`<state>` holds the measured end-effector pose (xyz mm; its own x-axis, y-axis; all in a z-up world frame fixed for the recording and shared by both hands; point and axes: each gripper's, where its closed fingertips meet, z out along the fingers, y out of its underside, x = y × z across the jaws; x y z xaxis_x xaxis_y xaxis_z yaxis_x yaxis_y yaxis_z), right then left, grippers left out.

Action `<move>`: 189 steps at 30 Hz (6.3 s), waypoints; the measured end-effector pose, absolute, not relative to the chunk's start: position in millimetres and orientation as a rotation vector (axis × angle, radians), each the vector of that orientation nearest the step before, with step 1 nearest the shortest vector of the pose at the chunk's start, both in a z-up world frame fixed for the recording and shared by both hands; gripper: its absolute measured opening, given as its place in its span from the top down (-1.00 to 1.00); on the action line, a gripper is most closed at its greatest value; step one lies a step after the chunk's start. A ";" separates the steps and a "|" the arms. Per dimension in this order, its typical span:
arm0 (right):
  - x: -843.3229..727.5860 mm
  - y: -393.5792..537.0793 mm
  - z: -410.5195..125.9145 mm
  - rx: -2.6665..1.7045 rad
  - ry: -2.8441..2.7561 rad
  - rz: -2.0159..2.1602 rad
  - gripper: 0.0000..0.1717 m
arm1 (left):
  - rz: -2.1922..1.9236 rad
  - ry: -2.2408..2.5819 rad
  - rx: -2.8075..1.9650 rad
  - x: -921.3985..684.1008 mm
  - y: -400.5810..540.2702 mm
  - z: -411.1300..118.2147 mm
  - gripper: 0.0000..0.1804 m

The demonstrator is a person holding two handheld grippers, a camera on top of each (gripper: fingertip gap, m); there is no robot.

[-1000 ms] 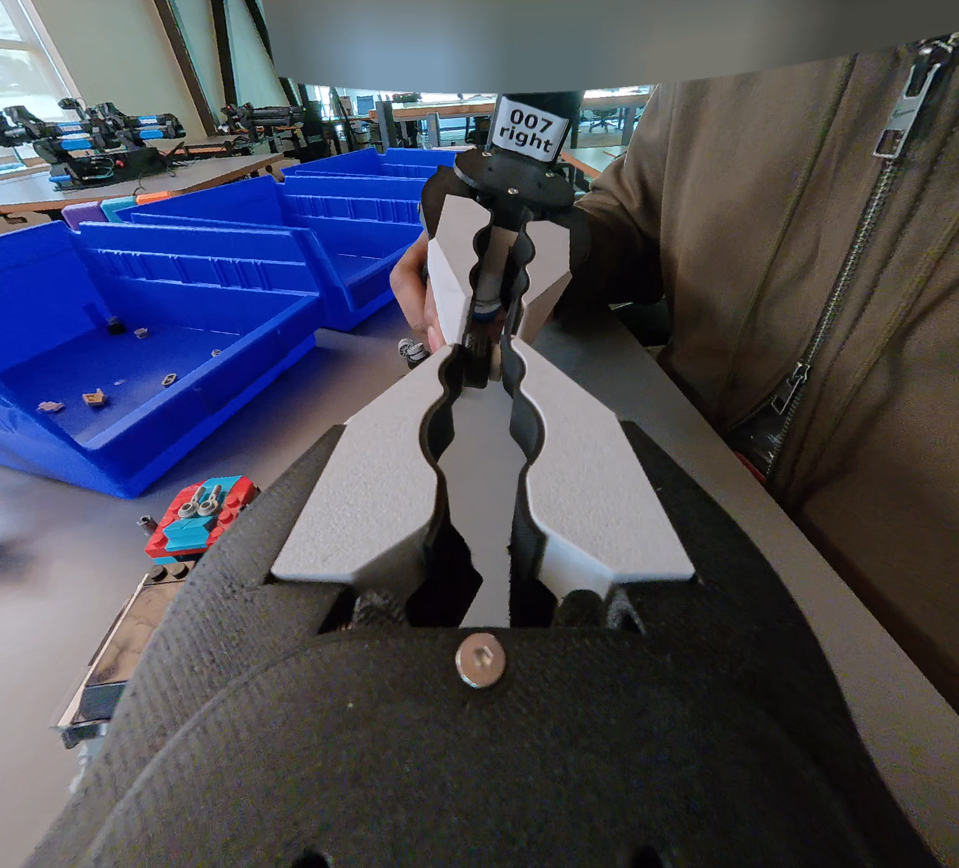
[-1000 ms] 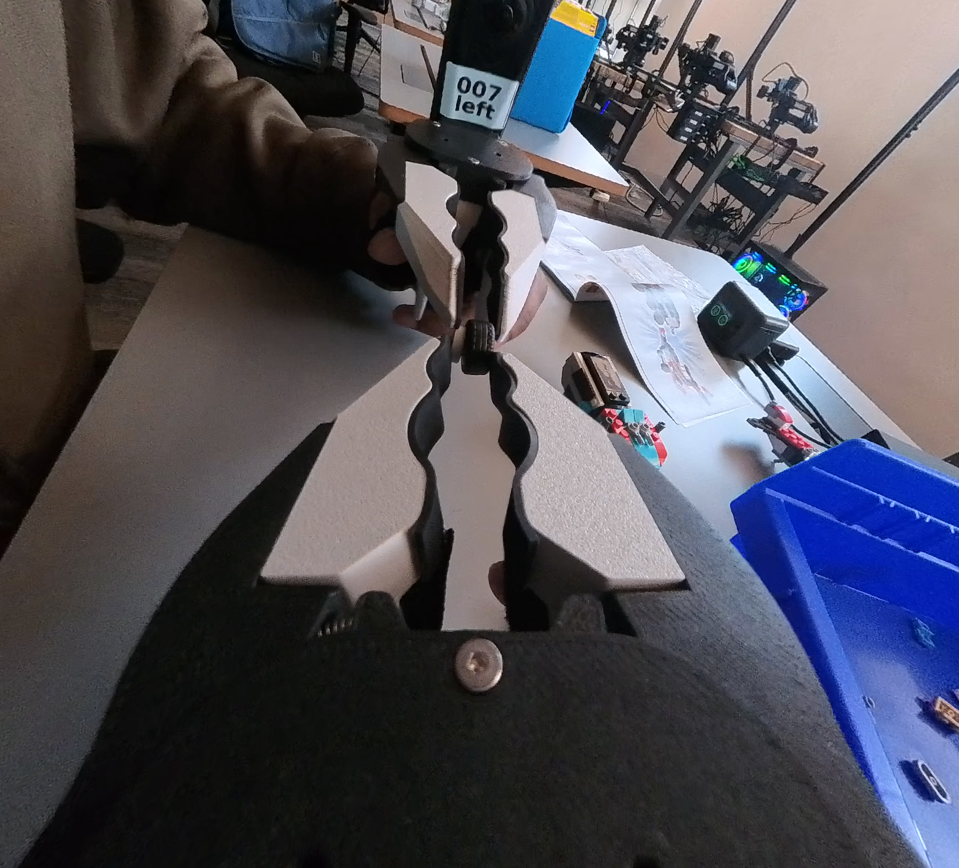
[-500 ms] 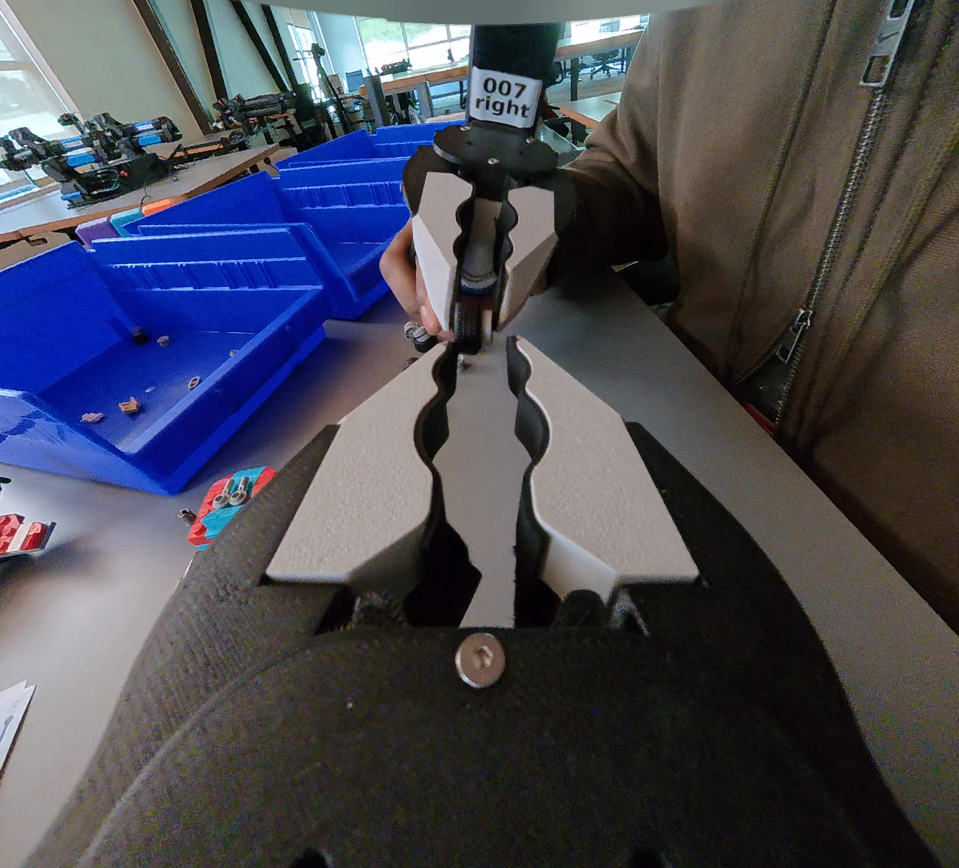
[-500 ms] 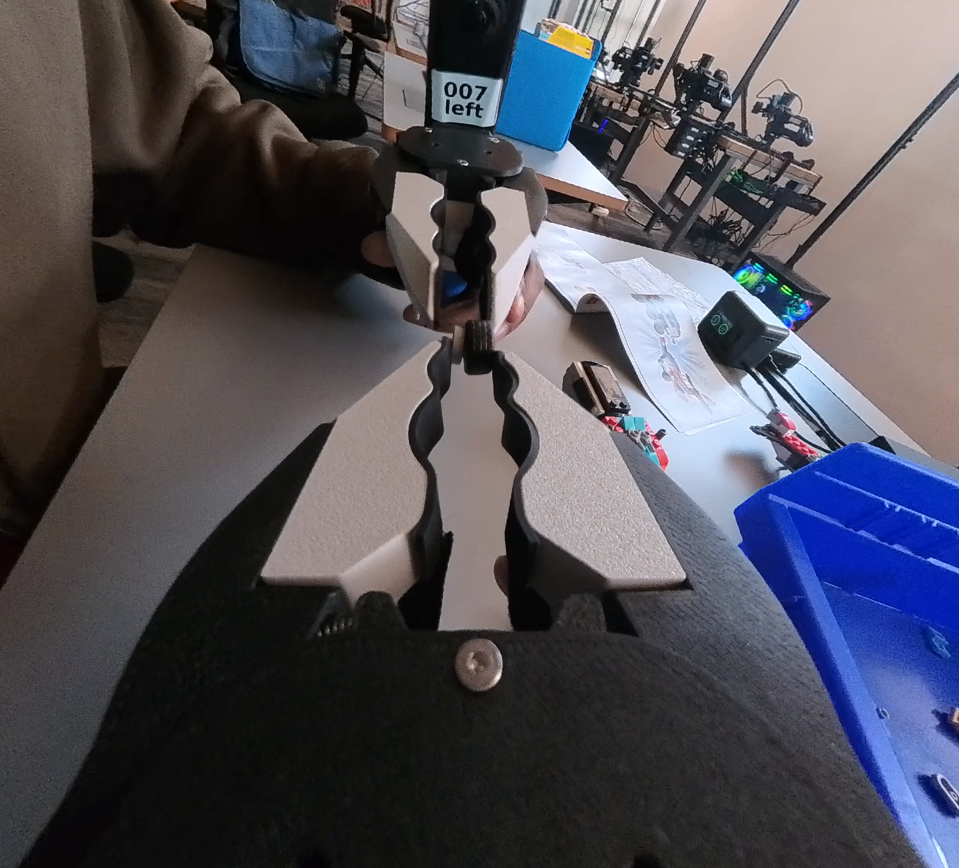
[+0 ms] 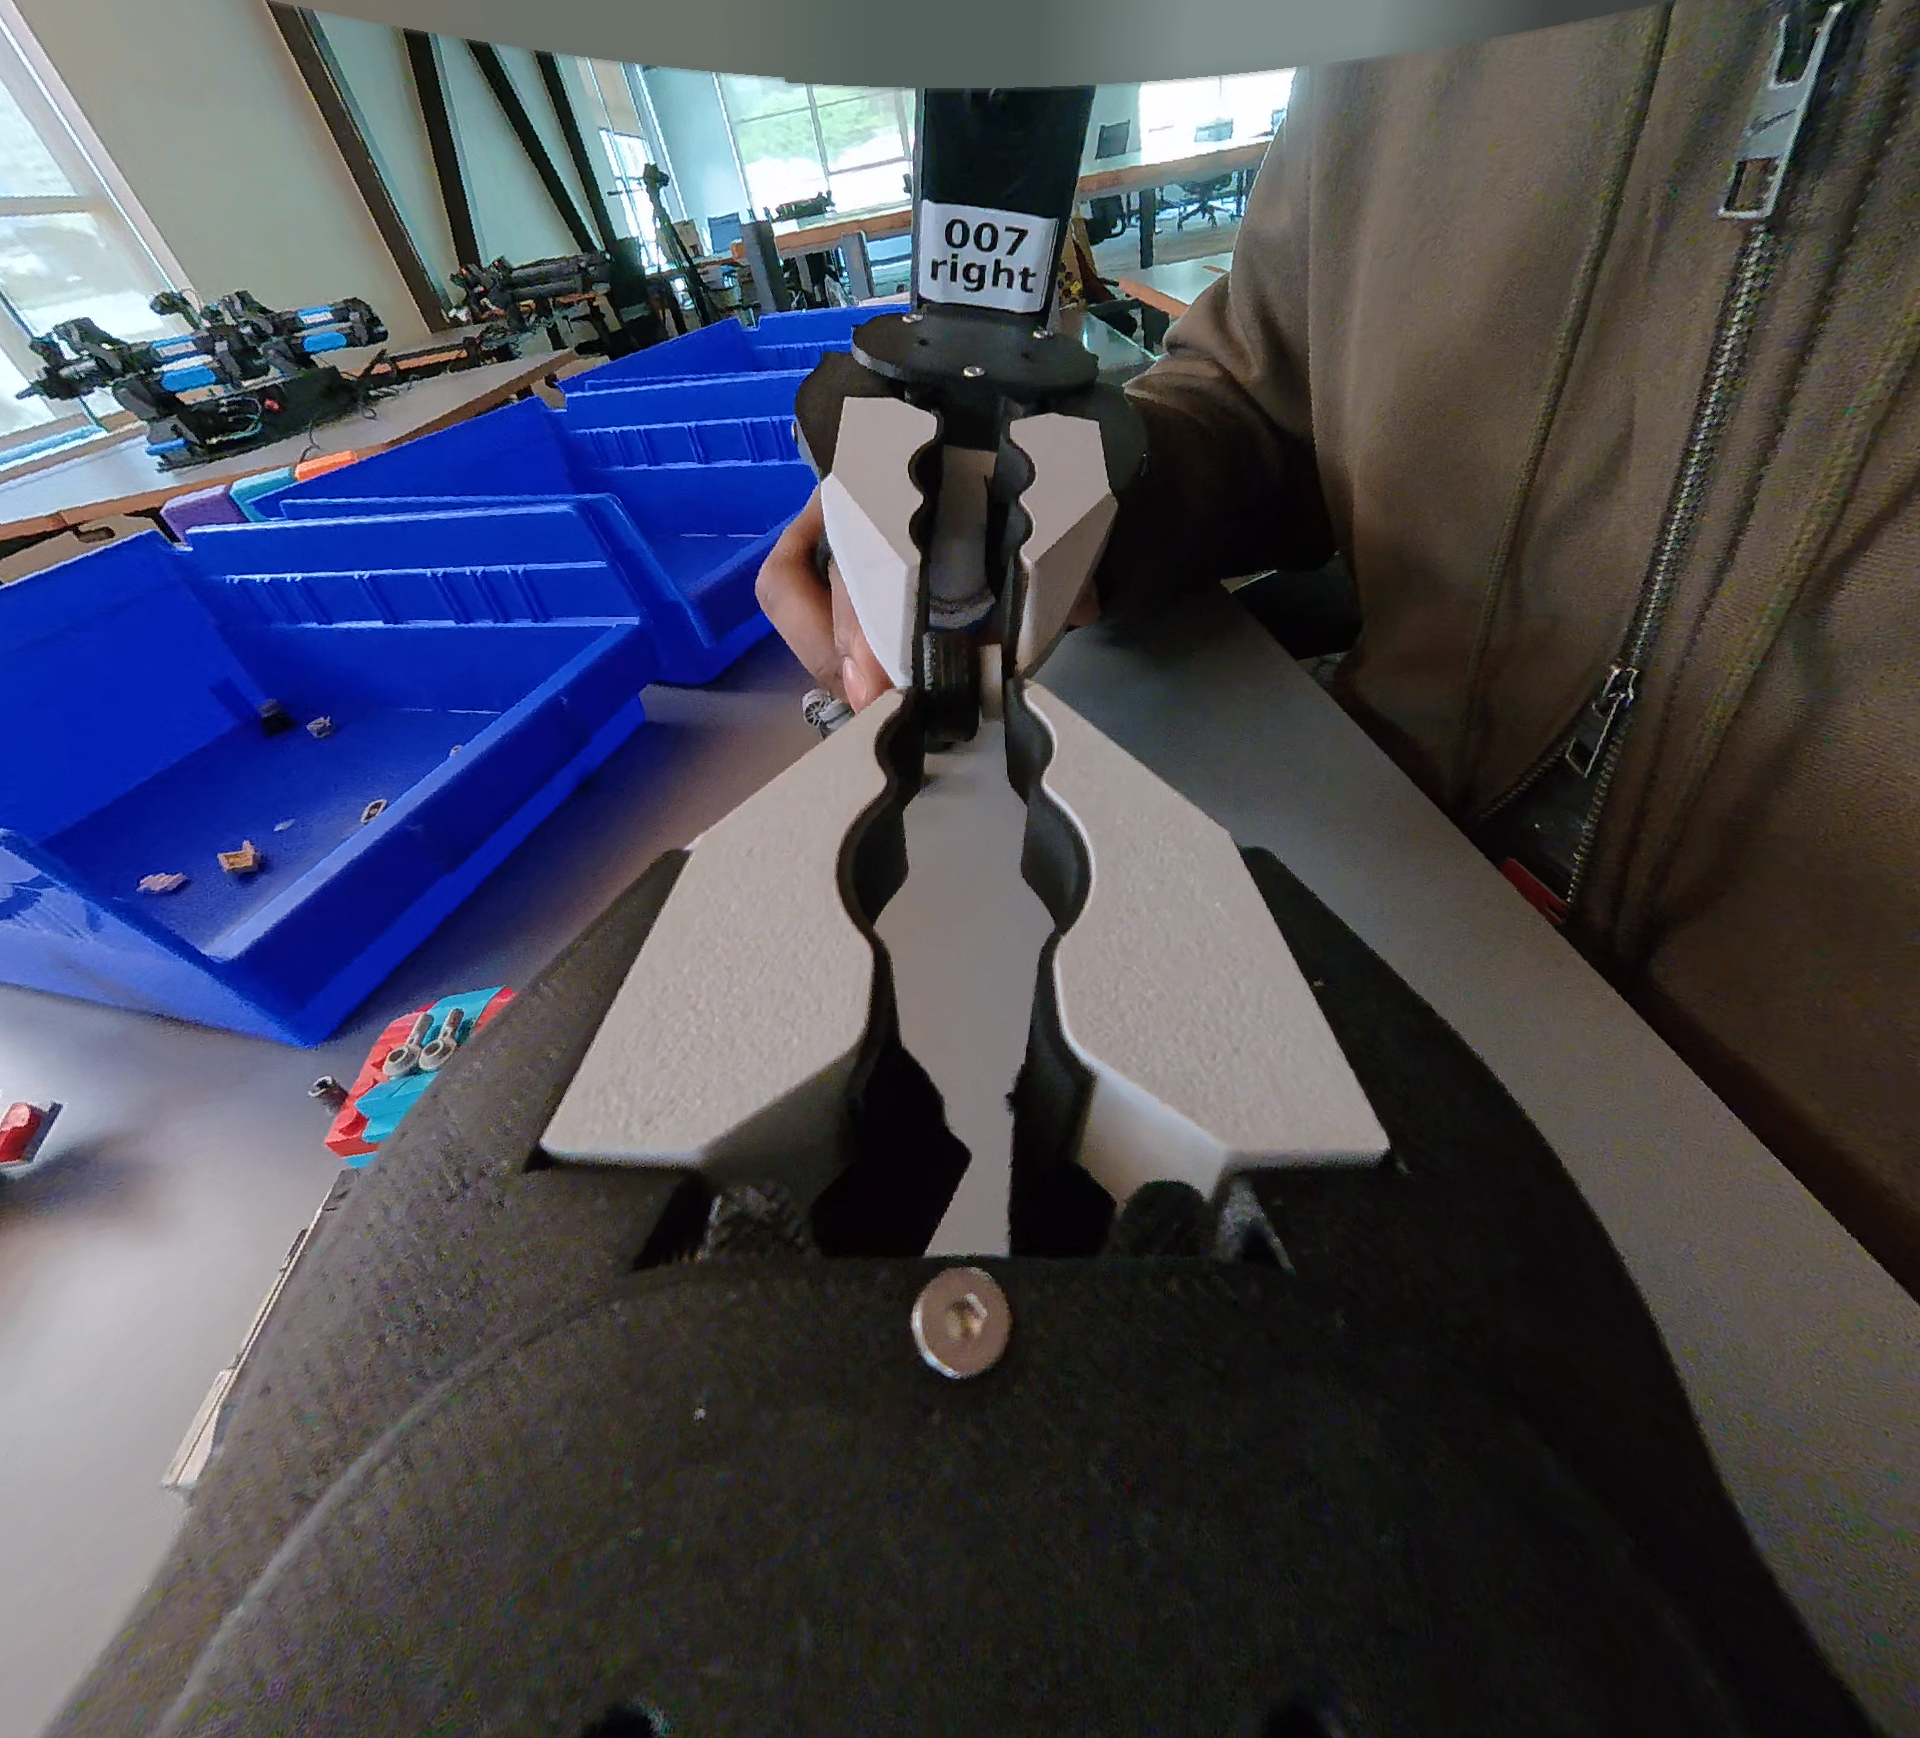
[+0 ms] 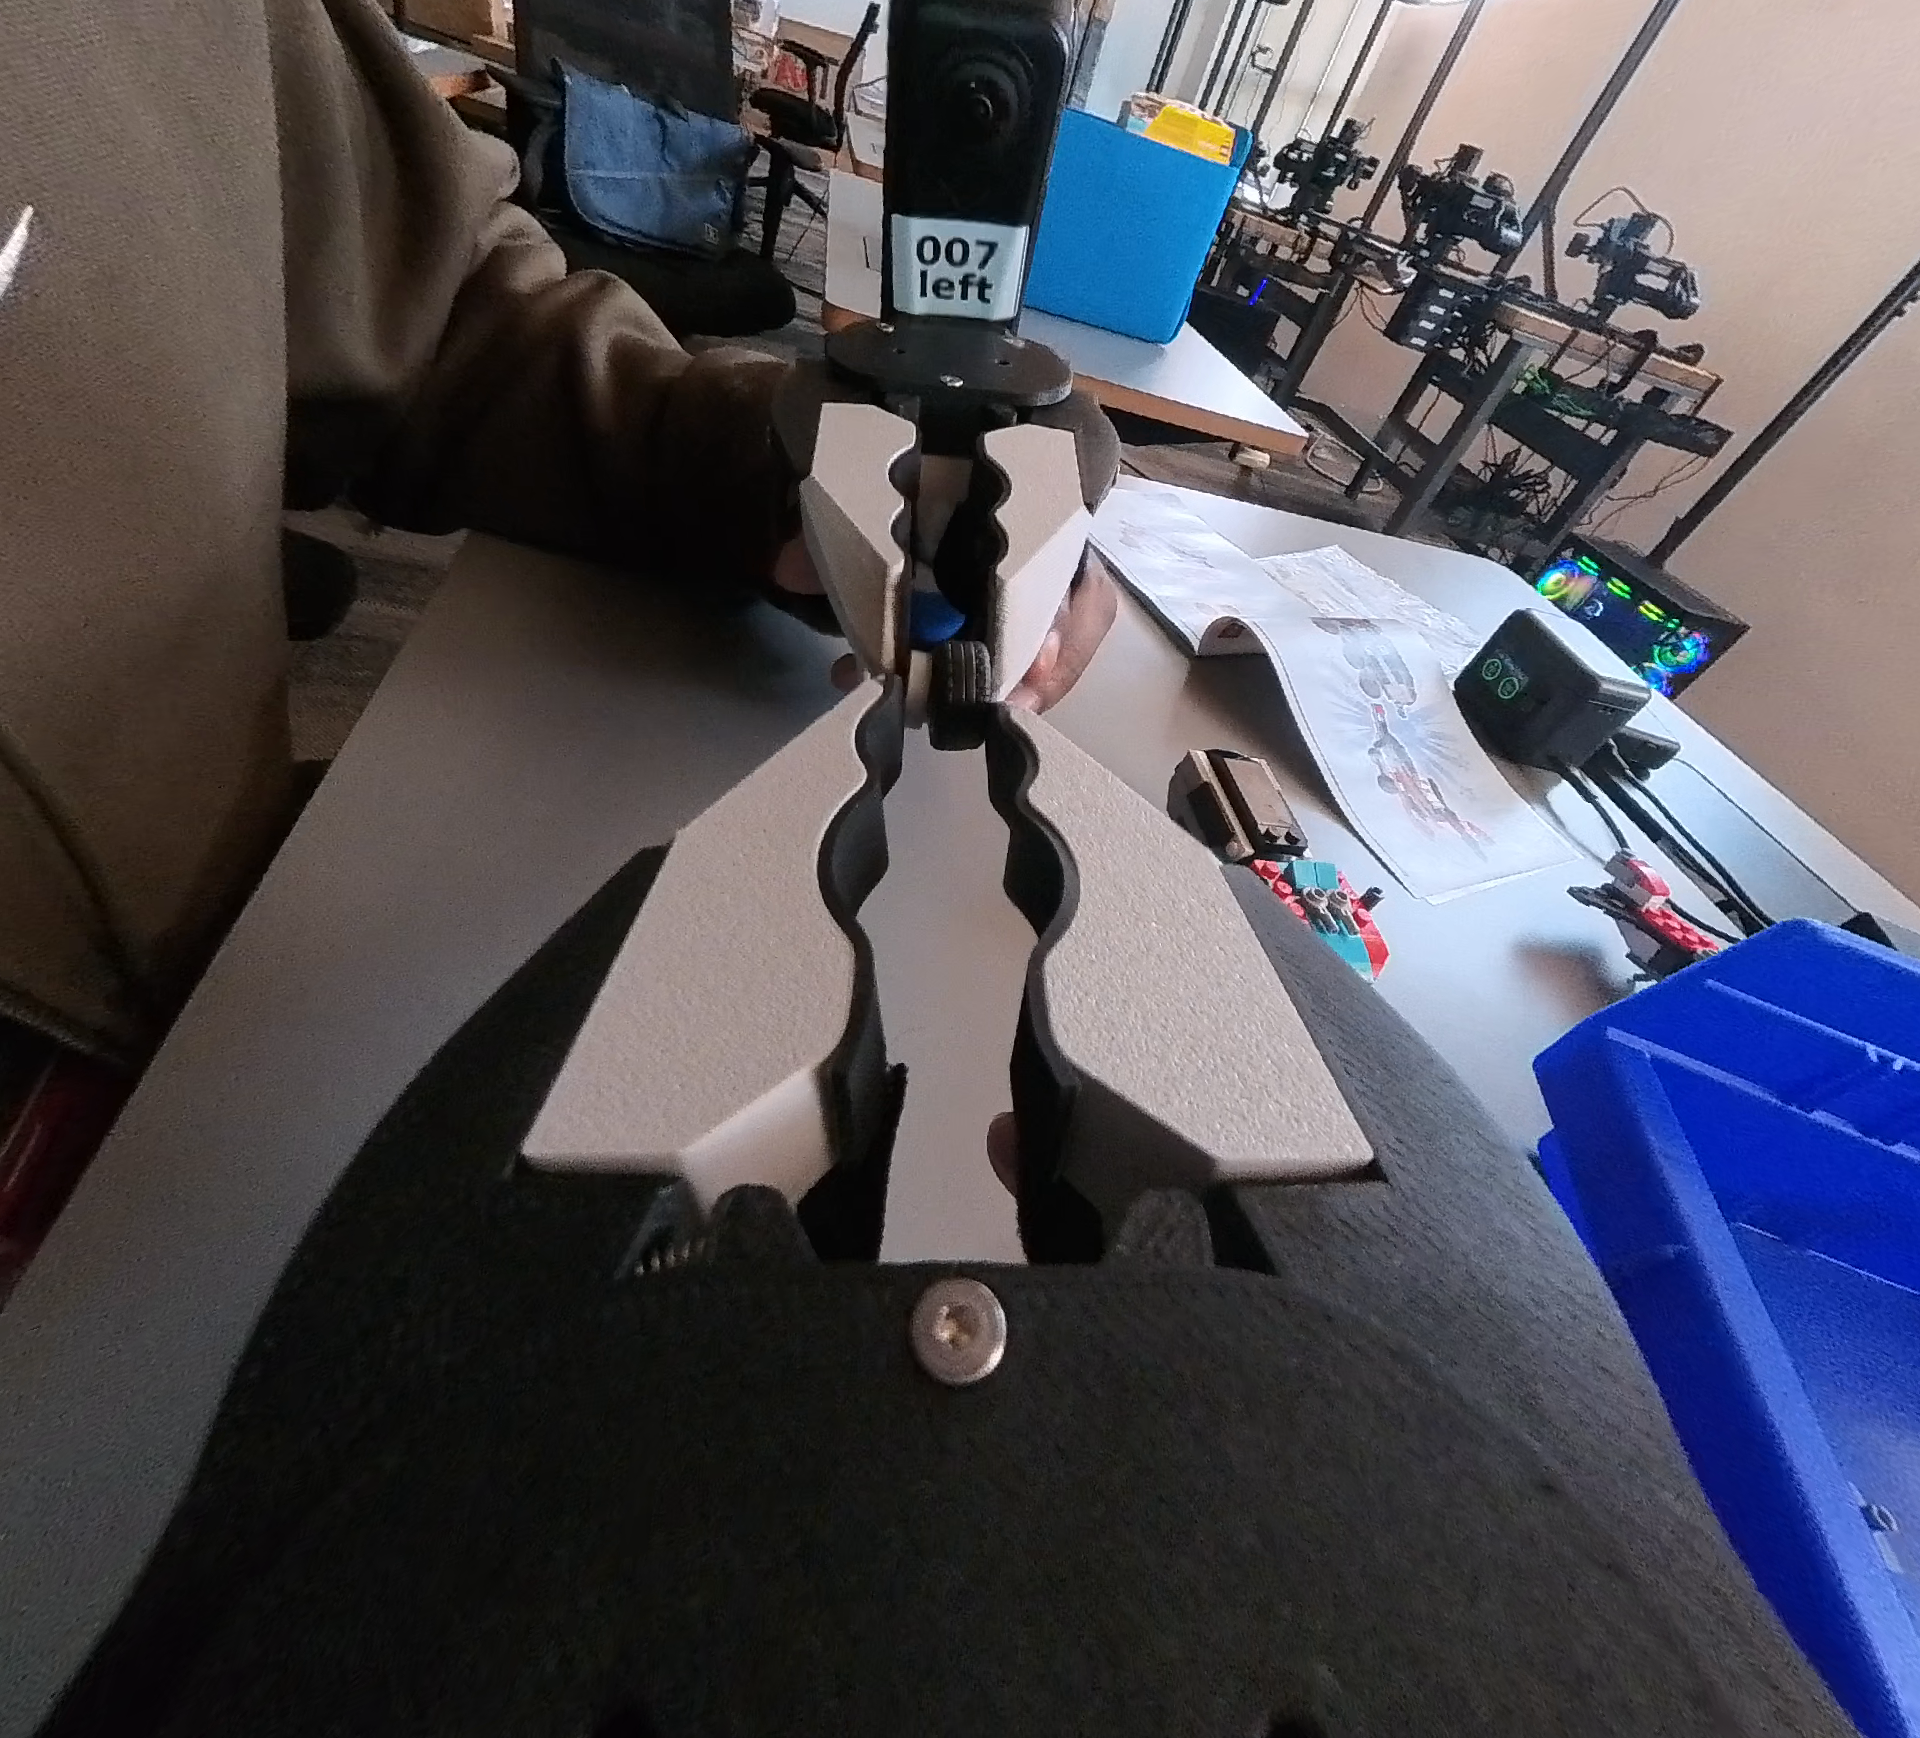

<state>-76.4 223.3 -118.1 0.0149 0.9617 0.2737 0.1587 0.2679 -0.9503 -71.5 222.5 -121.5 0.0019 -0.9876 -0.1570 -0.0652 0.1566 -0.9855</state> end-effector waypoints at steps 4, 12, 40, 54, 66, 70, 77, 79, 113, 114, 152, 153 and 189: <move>-75.3 226.6 -117.2 -1.136 -1.389 0.910 0.81 | -1.086 1.288 -1.161 -70.2 226.2 -120.5 0.84; -74.2 234.8 -116.6 -1.179 -1.331 0.938 0.80 | -1.131 1.229 -1.203 -69.1 233.6 -120.3 0.84; -73.2 247.7 -116.0 -1.278 -1.230 1.023 0.80 | -1.106 1.162 -1.260 -68.6 246.6 -120.4 0.85; -72.4 251.1 -117.6 -1.286 -1.233 0.995 0.81 | -1.117 1.153 -1.291 -68.1 249.6 -122.2 0.85; -72.9 251.0 -115.4 -1.288 -1.212 1.024 0.80 | -1.119 1.146 -1.278 -68.8 249.5 -119.9 0.85; -73.4 251.4 -115.5 -1.294 -1.196 1.045 0.80 | -1.097 1.157 -1.267 -69.3 249.8 -120.2 0.85; -73.0 236.9 -112.8 -1.250 -1.252 1.156 0.73 | -1.108 1.212 -1.198 -69.4 238.0 -116.8 0.84; -73.4 233.4 -112.6 -1.247 -1.261 1.187 0.71 | -1.137 1.224 -1.177 -69.6 233.5 -115.5 0.85; -71.5 247.5 -107.3 -1.229 -1.201 0.924 0.82 | -0.981 1.138 -1.199 -68.6 247.6 -110.6 0.85; -71.3 248.0 -107.2 -1.231 -1.197 0.919 0.82 | -0.969 1.136 -1.196 -68.7 248.0 -110.4 0.85; -60.0 274.5 -104.6 -1.255 -1.093 0.961 0.81 | -1.273 0.795 -1.180 -93.5 275.8 -90.8 0.84; -59.1 276.0 -104.6 -1.260 -1.088 0.962 0.81 | -1.277 0.780 -1.180 -94.9 277.9 -90.0 0.84; -140.6 312.0 -53.4 -1.177 -0.592 1.111 0.81 | -1.348 0.517 -1.124 -146.1 341.7 -53.9 0.54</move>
